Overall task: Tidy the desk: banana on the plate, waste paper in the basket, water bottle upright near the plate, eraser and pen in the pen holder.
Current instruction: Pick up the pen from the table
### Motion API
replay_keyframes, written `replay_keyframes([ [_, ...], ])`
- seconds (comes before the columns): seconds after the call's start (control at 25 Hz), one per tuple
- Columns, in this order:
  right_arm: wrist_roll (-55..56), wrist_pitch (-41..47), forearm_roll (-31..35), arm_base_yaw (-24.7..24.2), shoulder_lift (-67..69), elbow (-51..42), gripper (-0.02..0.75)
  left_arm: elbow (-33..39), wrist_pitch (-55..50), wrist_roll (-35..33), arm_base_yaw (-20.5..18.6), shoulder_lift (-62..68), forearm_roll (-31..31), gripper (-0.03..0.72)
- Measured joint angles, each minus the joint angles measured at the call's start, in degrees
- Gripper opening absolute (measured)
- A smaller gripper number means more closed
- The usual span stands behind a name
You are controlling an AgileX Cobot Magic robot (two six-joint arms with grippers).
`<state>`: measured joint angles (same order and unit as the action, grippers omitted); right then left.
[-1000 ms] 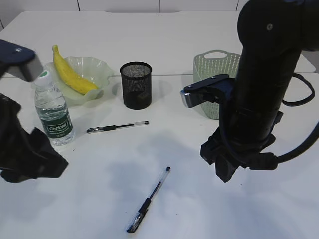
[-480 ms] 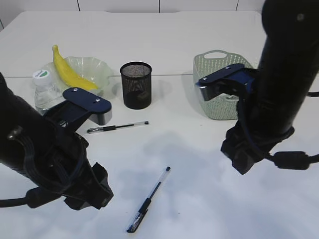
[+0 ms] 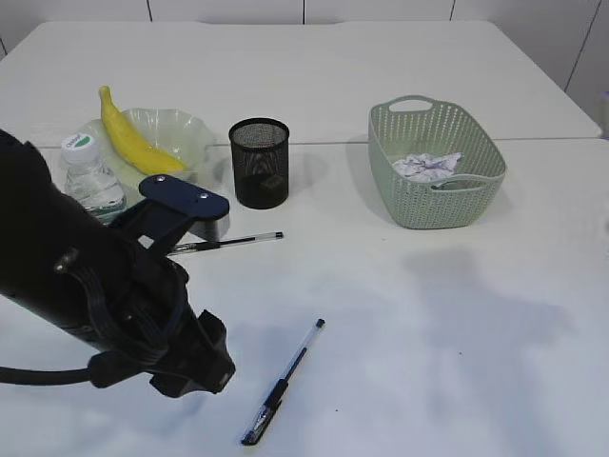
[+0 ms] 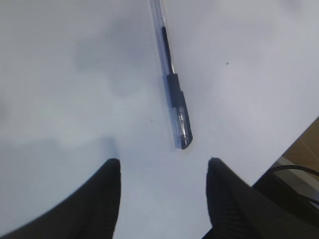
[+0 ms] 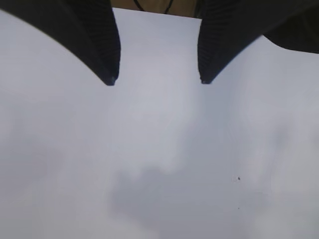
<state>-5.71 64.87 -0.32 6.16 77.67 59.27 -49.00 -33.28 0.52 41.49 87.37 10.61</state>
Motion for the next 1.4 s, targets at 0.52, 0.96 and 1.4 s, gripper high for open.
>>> replay_keyframes([
  [0.52,0.6,1.8,2.2,-0.6,-9.6,-0.2,0.375,-3.7,1.7,0.7,3.8,8.0,-0.7,0.393],
  [0.96,0.8,1.9,2.3,-0.6,-9.6,-0.2,0.375,-7.0,-0.2,8.9,6.4,18.5,-5.0,0.386],
  [1.4,0.8,1.9,2.3,-0.6,-9.6,-0.2,0.375,-7.5,4.7,11.6,6.5,21.0,-5.3,0.361],
])
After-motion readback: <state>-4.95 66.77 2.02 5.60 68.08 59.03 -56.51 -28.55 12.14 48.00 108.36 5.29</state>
